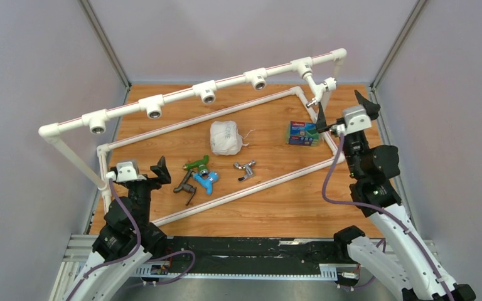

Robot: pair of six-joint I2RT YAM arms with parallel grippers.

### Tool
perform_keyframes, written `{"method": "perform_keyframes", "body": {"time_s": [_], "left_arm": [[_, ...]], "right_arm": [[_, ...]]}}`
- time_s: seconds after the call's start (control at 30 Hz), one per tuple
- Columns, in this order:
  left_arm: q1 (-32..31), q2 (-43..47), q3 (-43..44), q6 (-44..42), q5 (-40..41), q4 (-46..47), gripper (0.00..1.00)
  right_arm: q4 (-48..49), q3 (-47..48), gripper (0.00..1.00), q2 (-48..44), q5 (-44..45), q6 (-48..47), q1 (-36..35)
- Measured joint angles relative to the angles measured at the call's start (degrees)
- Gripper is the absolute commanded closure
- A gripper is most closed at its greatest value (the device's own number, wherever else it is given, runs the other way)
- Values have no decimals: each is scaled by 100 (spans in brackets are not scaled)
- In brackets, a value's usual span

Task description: Install the water faucets

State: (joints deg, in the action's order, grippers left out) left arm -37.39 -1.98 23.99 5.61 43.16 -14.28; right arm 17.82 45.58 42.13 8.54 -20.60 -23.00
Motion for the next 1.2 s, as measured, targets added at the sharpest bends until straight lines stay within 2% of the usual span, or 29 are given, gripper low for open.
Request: {"method": "perform_keyframes", "body": {"time_s": [0.2, 0.3, 0.53, 0.6, 0.77, 1.0, 1.13, 1.17, 1.2], "left_arm": [[4, -120, 0, -4, -72, 0, 0], [4, -120, 0, -9, -83, -2, 0], [4, -120, 0, -11, -83, -2, 0], [4, -120, 0, -11, -83, -2, 0], [4, -142, 0, -11, -83, -2, 0], [4, -149, 0, -11, -81, -2, 0], [4, -149, 0, -11, -83, -2, 0], [4, -149, 0, -11, -83, -2, 0], [4, -146, 0, -11, -83, -2, 0]], "right_arm": [[-629, 9, 0, 50, -420, -3672, 2], [-699, 9, 0, 293, -505, -4896, 2], [-706, 22, 0, 1143, -520, -6677, 2], [-667, 57, 5, 1340, -520, -6979, 0], [-409, 269, 23, 1880, -457, -7326, 2], [122, 531, 72, 2350, -249, -7001, 0], [278, 575, 96, 2354, -249, -5713, 0], [310, 586, 100, 2354, -262, -5228, 0], [308, 599, 100, 2339, -267, -4653, 0]]}}
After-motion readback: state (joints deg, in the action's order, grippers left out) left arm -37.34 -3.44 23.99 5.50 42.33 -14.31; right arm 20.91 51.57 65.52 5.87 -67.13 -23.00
